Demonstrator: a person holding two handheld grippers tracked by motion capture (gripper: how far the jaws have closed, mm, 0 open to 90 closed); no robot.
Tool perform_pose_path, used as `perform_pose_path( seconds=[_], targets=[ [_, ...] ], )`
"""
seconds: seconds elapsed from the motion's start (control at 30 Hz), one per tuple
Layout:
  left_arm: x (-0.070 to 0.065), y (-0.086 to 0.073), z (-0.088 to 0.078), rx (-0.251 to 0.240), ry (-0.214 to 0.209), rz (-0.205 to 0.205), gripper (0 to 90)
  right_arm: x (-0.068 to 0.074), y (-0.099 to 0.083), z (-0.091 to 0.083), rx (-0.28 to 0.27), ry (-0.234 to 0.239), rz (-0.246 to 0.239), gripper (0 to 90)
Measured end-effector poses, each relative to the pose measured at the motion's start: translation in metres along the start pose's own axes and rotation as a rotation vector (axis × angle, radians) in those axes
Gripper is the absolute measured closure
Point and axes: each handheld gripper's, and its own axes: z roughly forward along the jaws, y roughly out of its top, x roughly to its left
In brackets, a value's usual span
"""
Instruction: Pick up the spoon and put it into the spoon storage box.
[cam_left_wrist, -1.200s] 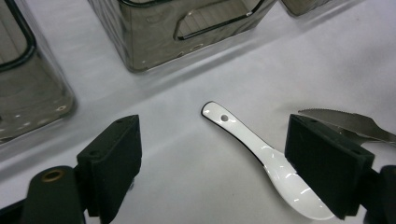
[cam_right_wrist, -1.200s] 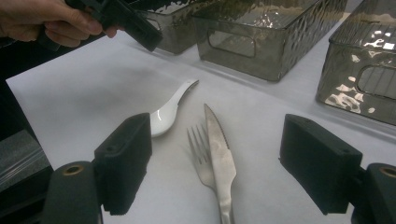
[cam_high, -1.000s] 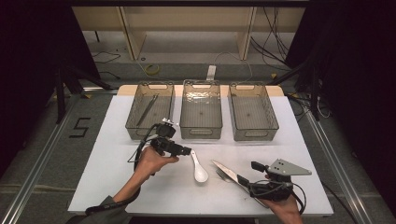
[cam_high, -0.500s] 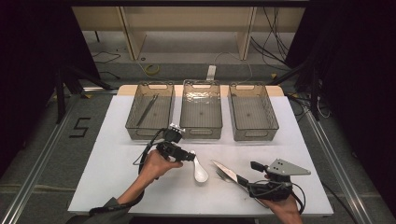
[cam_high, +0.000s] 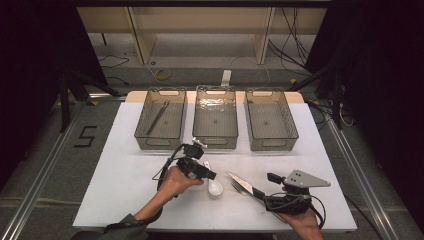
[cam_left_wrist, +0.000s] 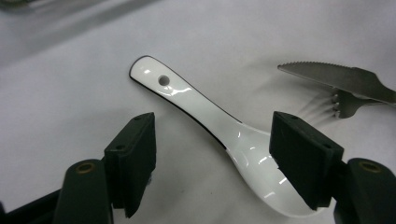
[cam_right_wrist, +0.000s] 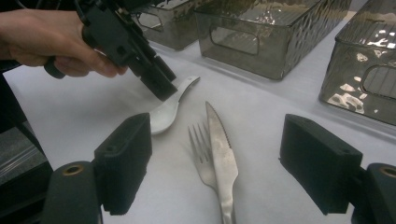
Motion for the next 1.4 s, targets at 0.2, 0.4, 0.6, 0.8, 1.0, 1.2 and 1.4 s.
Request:
perform_pose_path(
  seconds=[0.2, 0.4, 0.6, 0.8, 1.0, 1.2, 1.4],
  targets=[
    [-0.003, 0.005, 0.005, -0.001, -0.001, -0.005, 32.7, 0.0, 0.0, 0.001, 0.004, 0.001, -0.002, 26.0],
    [-0.006, 0.008, 0.009, 0.004, 0.009, 0.007, 34.0, 0.0, 0.001, 0.001, 0.001, 0.001, -0.002, 26.0],
    [-0.012, 0.01, 0.012, -0.005, 0.036, 0.04, 38.5, 0.0, 0.001, 0.002, 0.004, 0.002, -0.004, 26.0],
    [-0.021, 0.012, 0.016, -0.001, 0.093, 0.1, 45.4, 0.0, 0.001, 0.002, 0.004, 0.002, -0.004, 26.0],
    [-0.027, 0.013, 0.019, -0.006, 0.139, 0.155, 50.6, 0.0, 0.001, 0.003, 0.003, 0.005, -0.007, 26.0],
    [-0.028, 0.012, 0.02, -0.006, 0.172, 0.197, 61.6, 0.0, 0.002, 0.002, 0.001, 0.006, -0.006, 26.0],
    [-0.025, 0.012, 0.018, -0.007, 0.181, 0.225, 72.9, 0.0, 0.002, 0.002, 0.002, 0.004, -0.005, 26.0]
  ],
)
